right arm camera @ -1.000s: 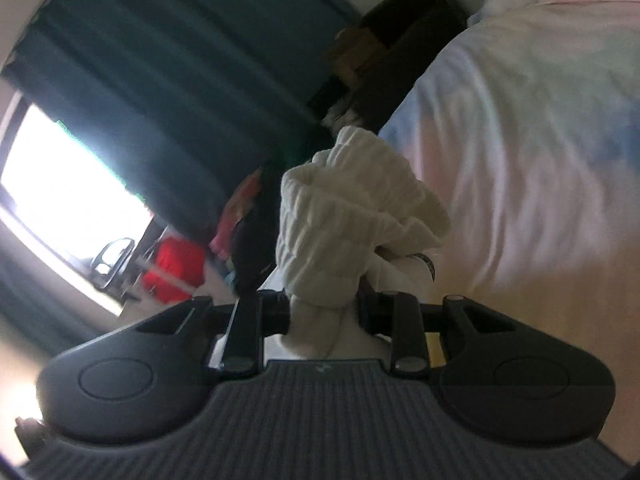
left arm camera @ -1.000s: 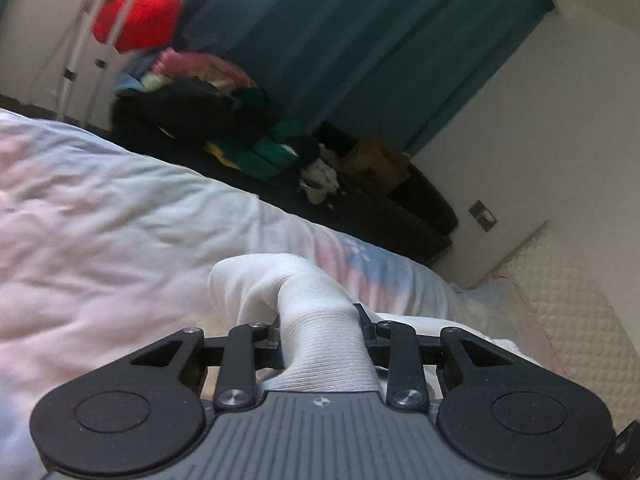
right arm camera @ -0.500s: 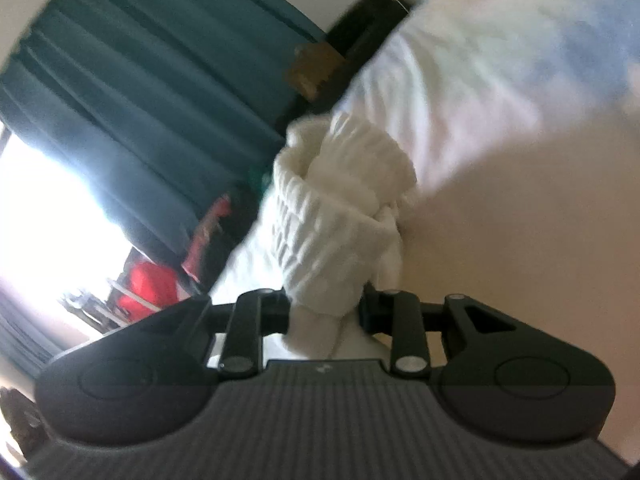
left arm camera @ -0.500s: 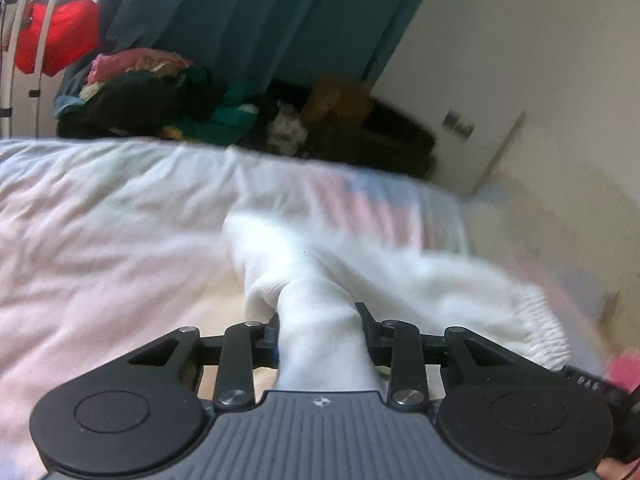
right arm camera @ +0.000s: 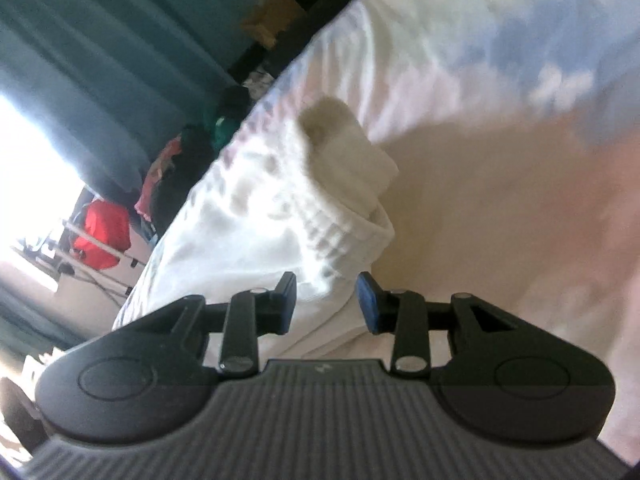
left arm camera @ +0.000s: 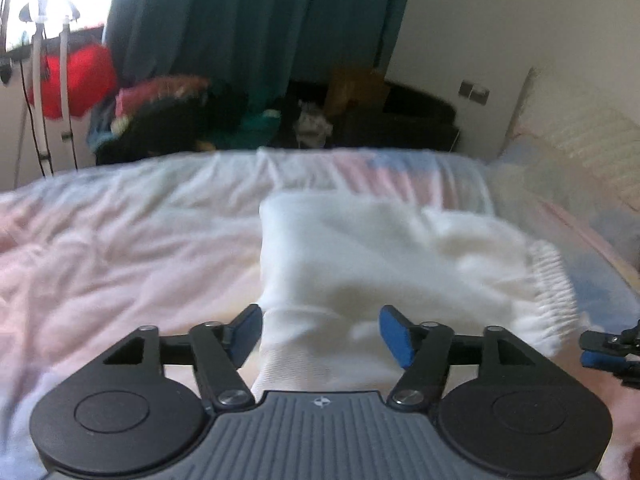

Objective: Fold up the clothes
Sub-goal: 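Lay the folded bundle down and open both grippers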

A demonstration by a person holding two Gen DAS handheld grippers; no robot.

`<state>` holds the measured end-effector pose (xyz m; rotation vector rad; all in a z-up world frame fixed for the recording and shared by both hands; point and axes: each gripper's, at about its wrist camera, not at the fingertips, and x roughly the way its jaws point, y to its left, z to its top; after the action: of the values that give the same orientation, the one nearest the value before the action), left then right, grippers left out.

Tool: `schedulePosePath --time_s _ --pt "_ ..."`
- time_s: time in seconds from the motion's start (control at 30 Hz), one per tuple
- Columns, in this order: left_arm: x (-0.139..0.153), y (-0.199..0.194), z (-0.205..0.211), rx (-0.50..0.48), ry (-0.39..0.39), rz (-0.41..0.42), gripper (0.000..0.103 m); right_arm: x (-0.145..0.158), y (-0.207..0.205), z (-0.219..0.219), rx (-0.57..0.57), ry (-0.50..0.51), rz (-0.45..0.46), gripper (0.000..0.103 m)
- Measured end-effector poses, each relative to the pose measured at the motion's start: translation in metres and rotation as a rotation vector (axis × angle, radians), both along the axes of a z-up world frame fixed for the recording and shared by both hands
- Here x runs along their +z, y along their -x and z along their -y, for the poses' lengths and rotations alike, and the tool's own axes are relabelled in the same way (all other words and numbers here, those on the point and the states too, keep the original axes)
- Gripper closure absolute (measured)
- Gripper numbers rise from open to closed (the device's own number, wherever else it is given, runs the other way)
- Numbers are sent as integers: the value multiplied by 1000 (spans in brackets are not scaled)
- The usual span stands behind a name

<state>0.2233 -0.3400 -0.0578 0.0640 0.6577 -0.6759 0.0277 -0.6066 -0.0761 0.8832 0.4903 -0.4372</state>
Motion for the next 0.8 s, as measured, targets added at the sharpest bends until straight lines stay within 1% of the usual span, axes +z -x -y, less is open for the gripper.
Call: schedulePosePath --time_s 0.07,0.13,0.2,0.23,0.27,0.3,0.33,0.37,0.4,0.43,0.47,0.5,0.6,0.8 --pt "24 20 -8 -8 4 46 33 25 13 -9 20 58 15 65" --pt "49 41 -14 -9 9 91 27 46 25 -20 36 113 28 65" --pt "74 65 -22 -18 23 131 25 70 37 -33 57 173 42 65" --pt "85 77 -26 -21 30 149 20 80 43 -40 67 202 50 65" --pt "95 89 -31 -23 37 168 18 91 49 -47 77 231 58 65" --pt "107 102 -36 -23 40 188 14 102 55 -55 85 258 65 62" --pt "118 114 -41 -23 45 207 8 111 61 -62 88 280 75 49" --pt "129 127 -47 -23 56 229 5 120 67 -68 90 301 87 40" --pt "139 140 -53 -22 69 251 0 128 73 -75 91 321 98 25" --pt "147 152 -59 -17 80 271 0 137 79 -81 93 341 110 16" --pt "155 162 -65 -15 86 285 0 146 85 -88 94 362 122 14" --pt "163 173 -71 -13 92 298 0 153 91 -94 95 379 128 16" --pt "181 203 -88 -1 96 328 0 171 110 -114 91 426 145 16" --pt "201 253 -122 19 96 342 0 189 144 -149 73 501 179 16"
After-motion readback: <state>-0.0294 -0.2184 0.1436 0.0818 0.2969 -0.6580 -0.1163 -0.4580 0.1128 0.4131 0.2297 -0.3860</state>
